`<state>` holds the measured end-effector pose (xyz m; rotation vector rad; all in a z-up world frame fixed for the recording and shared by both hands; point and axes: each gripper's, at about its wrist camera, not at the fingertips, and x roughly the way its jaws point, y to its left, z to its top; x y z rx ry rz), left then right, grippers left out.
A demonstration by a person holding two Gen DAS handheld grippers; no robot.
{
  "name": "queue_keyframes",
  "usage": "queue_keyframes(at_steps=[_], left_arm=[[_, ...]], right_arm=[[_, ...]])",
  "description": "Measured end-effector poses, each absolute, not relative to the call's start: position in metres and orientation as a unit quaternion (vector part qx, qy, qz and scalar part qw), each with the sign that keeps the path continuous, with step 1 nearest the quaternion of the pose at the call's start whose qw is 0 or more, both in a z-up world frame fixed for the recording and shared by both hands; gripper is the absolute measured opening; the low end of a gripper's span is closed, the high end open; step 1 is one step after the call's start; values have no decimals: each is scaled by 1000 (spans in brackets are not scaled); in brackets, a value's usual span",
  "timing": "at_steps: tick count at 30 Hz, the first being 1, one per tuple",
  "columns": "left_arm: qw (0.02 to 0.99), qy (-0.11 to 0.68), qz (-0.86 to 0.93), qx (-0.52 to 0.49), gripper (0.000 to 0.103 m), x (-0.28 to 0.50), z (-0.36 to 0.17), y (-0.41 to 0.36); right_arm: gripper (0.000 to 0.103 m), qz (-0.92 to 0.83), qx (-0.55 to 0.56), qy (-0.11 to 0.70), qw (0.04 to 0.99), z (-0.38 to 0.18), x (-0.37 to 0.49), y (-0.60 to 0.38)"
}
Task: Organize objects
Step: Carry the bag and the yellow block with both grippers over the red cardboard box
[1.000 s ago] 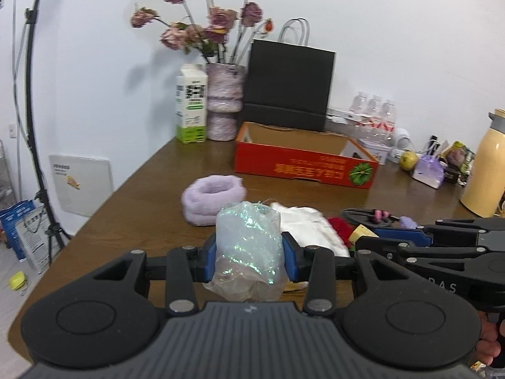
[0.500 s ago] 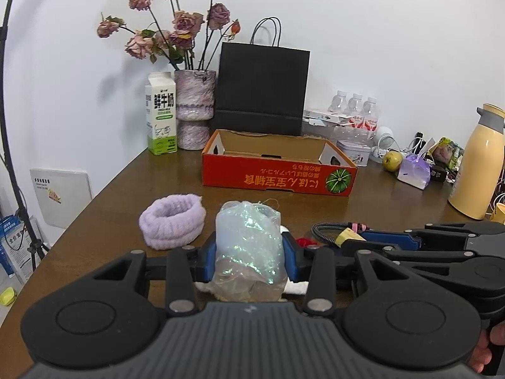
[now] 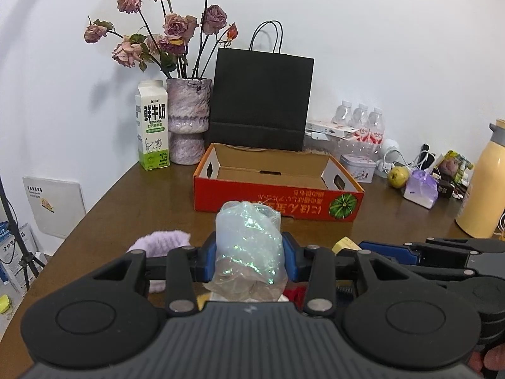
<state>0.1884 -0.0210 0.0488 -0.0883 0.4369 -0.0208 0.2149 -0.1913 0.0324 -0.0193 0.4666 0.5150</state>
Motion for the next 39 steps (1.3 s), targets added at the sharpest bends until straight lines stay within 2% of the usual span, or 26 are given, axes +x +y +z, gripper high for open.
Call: queue_keyframes(at_steps=[17, 39], left_arm=[[979, 202, 11, -26, 41, 266, 85, -29], [957, 282, 34, -62, 41, 396, 90, -19]], right_arm=[[22, 222, 2, 236, 946, 53, 294, -186], [22, 187, 17, 284, 940, 54, 411, -179]])
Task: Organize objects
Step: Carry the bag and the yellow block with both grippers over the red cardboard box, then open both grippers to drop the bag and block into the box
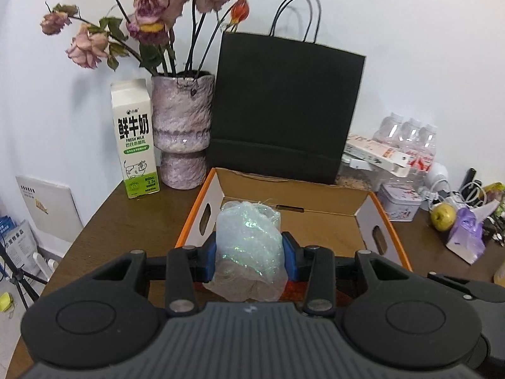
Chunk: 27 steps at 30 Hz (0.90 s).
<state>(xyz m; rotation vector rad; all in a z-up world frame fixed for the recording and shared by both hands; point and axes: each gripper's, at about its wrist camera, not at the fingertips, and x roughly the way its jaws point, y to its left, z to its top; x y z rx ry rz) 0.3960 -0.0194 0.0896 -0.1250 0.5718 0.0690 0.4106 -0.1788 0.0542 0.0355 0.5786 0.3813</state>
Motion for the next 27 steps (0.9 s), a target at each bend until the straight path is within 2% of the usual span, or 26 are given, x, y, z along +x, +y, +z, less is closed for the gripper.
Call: queue_keyframes(at_steps=[27], left_arm=[[937, 341, 54, -50, 41, 520, 43, -13]], right_arm=[[22, 119, 9, 350, 929, 9, 535, -171]])
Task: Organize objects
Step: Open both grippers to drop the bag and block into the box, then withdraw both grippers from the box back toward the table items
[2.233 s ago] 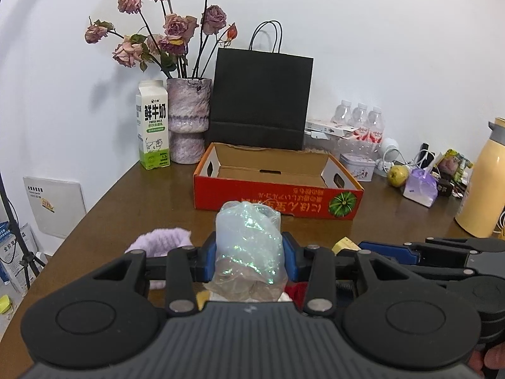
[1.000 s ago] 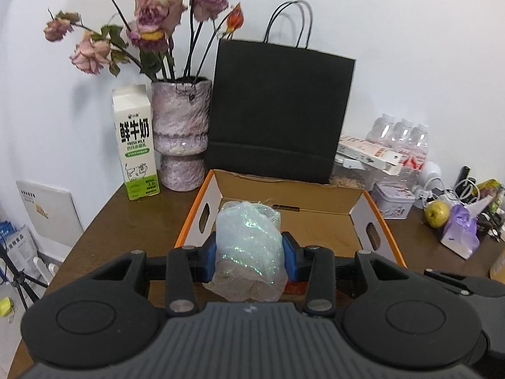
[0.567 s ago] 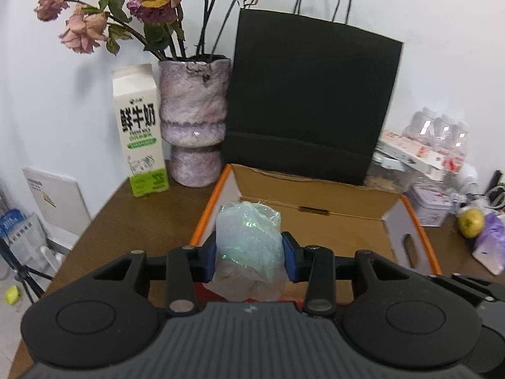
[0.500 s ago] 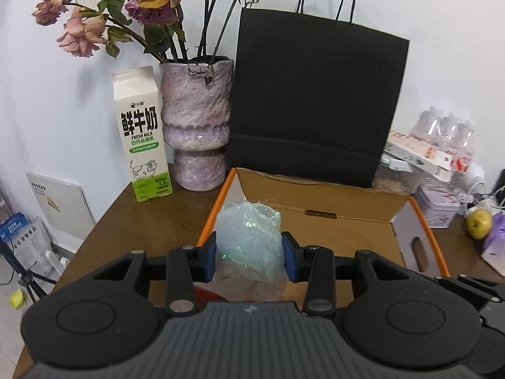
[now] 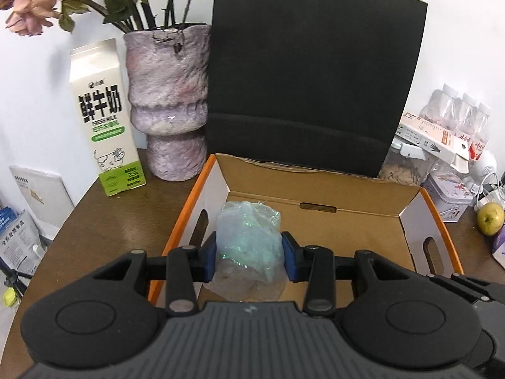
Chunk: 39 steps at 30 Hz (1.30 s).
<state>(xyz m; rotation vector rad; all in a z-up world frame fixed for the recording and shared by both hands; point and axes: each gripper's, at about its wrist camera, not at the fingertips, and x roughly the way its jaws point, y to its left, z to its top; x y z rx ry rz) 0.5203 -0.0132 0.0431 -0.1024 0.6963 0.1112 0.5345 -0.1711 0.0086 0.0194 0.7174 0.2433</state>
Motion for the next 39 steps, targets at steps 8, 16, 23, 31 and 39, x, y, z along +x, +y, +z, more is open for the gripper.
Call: queue_keyframes(at_steps=[8, 16, 23, 31, 39], left_arm=[[946, 317, 46, -46, 74, 525, 36, -15], [956, 281, 57, -62, 103, 516, 45, -11], [956, 281, 65, -55, 103, 503, 48, -10], [958, 274, 62, -54, 103, 477, 59, -11], [967, 245, 55, -43, 103, 432, 76, -13]], right_arm=[[43, 114, 14, 358, 927, -1, 545, -177], [94, 112, 23, 350, 930, 1, 542, -184], [94, 113, 22, 340, 933, 8, 528, -185], [94, 116, 20, 331, 936, 20, 506, -187], [94, 126, 15, 308, 943, 37, 466, -189]])
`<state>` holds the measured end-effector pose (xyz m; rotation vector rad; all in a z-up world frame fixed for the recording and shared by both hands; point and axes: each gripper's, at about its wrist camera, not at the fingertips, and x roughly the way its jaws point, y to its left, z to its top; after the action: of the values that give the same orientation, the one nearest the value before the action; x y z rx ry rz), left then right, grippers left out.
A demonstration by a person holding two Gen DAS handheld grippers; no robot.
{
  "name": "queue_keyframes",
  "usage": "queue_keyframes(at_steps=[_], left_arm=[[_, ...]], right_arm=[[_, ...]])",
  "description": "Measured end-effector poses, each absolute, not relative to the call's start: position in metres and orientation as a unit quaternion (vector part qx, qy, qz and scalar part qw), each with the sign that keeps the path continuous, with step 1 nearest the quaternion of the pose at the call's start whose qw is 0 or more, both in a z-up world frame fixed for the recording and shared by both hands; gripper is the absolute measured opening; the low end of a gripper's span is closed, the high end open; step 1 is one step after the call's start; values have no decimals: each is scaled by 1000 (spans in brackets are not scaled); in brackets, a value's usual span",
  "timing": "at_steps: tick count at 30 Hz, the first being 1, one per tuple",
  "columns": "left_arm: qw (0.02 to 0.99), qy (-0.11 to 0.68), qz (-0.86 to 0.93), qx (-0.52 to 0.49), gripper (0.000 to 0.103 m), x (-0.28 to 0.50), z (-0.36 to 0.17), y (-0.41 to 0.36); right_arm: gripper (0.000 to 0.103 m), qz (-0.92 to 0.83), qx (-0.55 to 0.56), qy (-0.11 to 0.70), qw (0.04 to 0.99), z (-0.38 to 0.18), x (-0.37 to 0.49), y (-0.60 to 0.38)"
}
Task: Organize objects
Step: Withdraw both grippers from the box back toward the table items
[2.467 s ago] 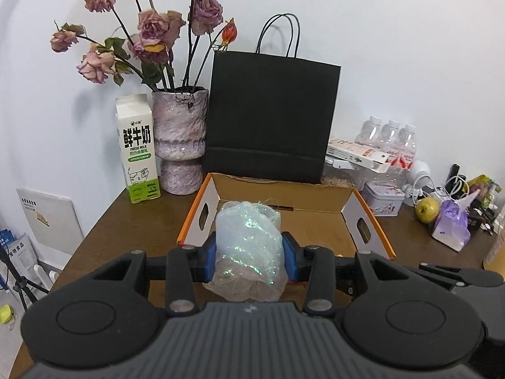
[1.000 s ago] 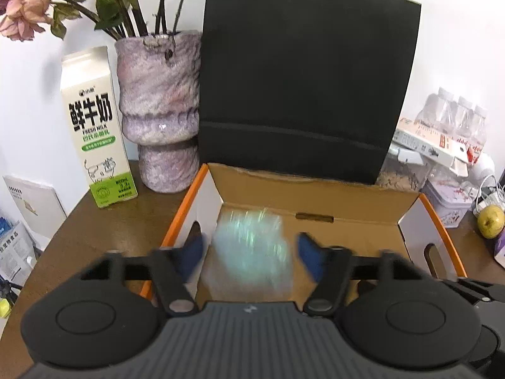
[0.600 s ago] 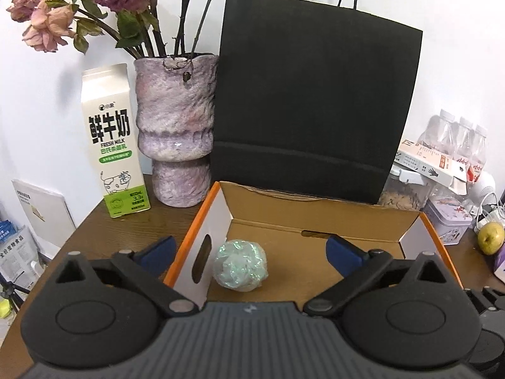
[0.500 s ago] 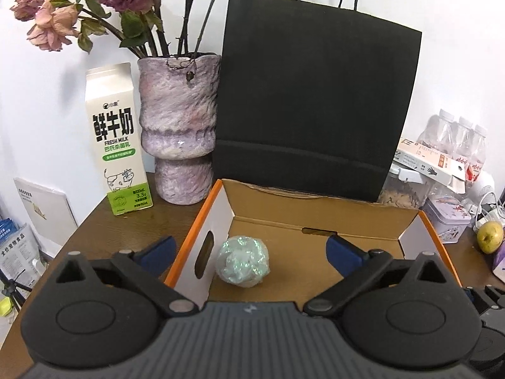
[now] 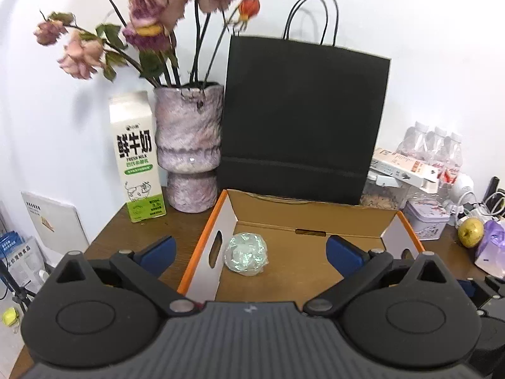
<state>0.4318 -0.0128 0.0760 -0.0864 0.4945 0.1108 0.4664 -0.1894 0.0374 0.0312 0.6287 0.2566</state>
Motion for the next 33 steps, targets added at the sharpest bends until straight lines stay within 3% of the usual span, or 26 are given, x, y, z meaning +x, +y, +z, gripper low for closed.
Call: queue_keyframes(at_steps=[33], left_arm=[[982, 180, 32, -55, 103, 231, 80, -13]], right_arm=[[103, 159, -16, 239, 958, 59, 280, -231]])
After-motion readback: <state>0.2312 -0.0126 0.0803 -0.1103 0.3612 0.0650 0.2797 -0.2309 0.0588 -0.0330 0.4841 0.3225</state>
